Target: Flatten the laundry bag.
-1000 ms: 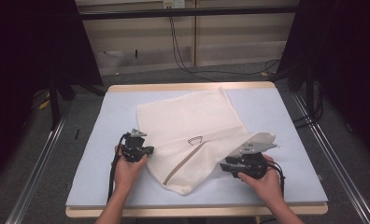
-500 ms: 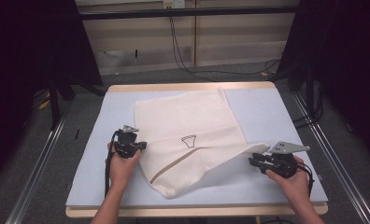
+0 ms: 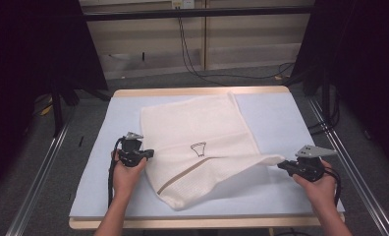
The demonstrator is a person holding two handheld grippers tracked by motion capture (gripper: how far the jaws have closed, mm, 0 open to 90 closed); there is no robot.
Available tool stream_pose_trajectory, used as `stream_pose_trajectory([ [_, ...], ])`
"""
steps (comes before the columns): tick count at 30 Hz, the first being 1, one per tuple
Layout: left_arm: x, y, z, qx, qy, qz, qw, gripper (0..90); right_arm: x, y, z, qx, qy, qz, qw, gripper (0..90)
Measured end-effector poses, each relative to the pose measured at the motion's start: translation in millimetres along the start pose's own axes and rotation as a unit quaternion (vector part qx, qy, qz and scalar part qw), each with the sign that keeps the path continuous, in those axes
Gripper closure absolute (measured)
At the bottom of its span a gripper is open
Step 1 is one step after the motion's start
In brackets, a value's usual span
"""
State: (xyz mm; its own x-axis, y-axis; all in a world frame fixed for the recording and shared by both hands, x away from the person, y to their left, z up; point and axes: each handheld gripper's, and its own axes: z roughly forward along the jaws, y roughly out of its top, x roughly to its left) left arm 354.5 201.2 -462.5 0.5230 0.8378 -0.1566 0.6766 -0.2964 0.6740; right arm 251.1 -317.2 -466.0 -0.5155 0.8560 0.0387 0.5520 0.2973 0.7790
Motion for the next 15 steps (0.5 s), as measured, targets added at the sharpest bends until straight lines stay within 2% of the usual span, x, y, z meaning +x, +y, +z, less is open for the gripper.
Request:
stream_pose_trajectory([
  [2,-0.5,-0.4,-0.4,-0.004,-0.006,-0.007,0.9999,89.9,-3.3,0.1,-0.9,-0.001,-0.008,0.003,1.0000,88.3],
  [3,0.5,-0.5,-1.9,0.000,-0.005,0.000,1.0000,89.5,-4.0,0.6,-0.5,-0.005,-0.008,0.006,0.9999,87.6],
  [6,-0.5,-1.2,-3.2,-0.002,-0.012,-0.010,0.9999,88.0,-4.5,3.2,1.2,-0.009,-0.008,0.009,0.9999,83.5],
  [7,0.2,-1.2,-5.5,0.003,-0.011,-0.003,0.9999,86.2,-5.0,4.2,1.6,-0.010,-0.007,0.011,0.9999,80.8],
  [8,-1.0,-1.6,-6.8,-0.003,-0.015,-0.011,0.9998,83.8,-6.4,4.7,1.8,-0.015,-0.010,0.015,0.9997,79.2],
  [11,-2.7,-2.4,-12.3,-0.001,-0.024,-0.010,0.9997,76.4,-13.9,7.3,-0.2,-0.027,-0.023,0.020,0.9992,76.4],
  [13,-4.0,-3.3,-14.8,0.005,-0.027,-0.005,0.9996,71.6,-17.6,10.0,-1.8,-0.037,-0.019,0.026,0.9988,73.9],
  [14,-5.3,-4.0,-15.3,0.002,-0.030,-0.013,0.9995,67.6,-18.9,11.5,-1.6,-0.041,-0.015,0.026,0.9987,71.5],
  [15,-5.3,-4.4,-16.2,0.006,-0.033,-0.010,0.9994,61.9,-19.3,12.9,-0.3,-0.041,-0.006,0.030,0.9987,67.9],
])
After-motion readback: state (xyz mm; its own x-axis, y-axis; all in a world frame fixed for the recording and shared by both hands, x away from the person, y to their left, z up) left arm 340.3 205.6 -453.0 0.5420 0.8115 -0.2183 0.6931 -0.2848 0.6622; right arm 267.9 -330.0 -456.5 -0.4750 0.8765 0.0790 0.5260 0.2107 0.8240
